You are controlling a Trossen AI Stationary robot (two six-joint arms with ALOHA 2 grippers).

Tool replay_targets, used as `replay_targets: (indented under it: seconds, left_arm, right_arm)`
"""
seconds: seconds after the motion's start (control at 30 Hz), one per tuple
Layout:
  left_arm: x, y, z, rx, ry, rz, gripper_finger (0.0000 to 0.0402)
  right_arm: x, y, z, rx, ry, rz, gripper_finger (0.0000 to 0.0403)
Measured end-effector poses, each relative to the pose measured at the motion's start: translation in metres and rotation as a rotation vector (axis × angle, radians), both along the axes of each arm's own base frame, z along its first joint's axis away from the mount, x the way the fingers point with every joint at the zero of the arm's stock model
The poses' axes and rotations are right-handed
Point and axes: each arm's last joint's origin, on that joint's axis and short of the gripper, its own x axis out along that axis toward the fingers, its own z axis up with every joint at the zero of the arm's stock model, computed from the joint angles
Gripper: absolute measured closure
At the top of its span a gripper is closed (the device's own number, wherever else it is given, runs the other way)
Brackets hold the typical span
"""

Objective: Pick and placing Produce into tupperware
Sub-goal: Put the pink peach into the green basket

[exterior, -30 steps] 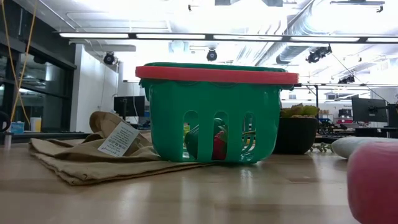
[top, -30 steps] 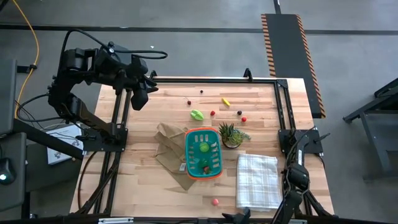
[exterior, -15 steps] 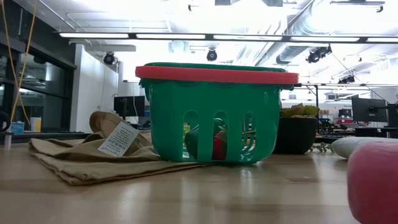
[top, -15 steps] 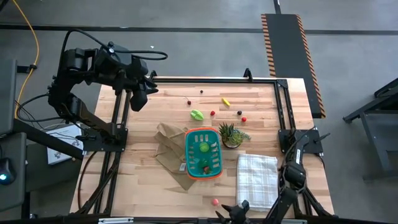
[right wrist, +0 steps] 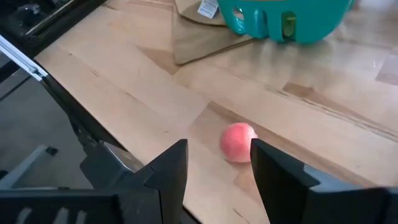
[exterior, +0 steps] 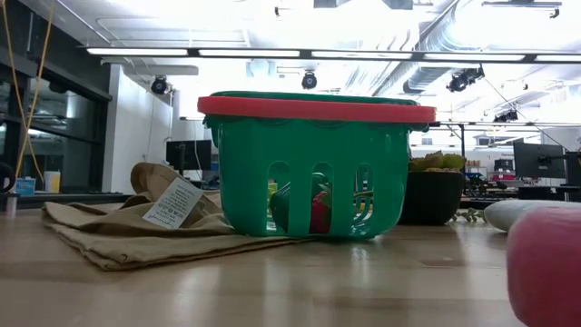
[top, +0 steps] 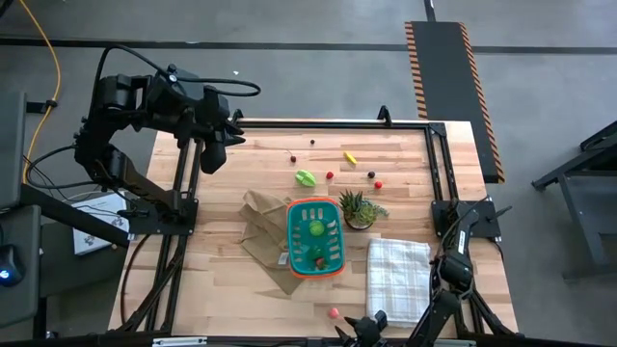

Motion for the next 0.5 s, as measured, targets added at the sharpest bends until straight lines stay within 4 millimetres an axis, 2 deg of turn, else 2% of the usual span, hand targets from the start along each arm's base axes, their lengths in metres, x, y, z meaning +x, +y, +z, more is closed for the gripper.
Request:
replay_targets:
  seconds: [0.23, 0.5]
  left_arm:
    - [0.0, 0.0001, 0.0, 0.0, 0.0, 0.0, 0.0321]
    - [0.0, 0.0001, 0.0, 0.0, 0.0, 0.0, 0.0321]
  right_arm:
    - [-0.001, 0.0007, -0.0018, 0.045, 0.061, -0.006, 0.0236]
    - [0.0024, 0.0053, -0.0019, 0.098, 0.029, -0.002, 0.0236]
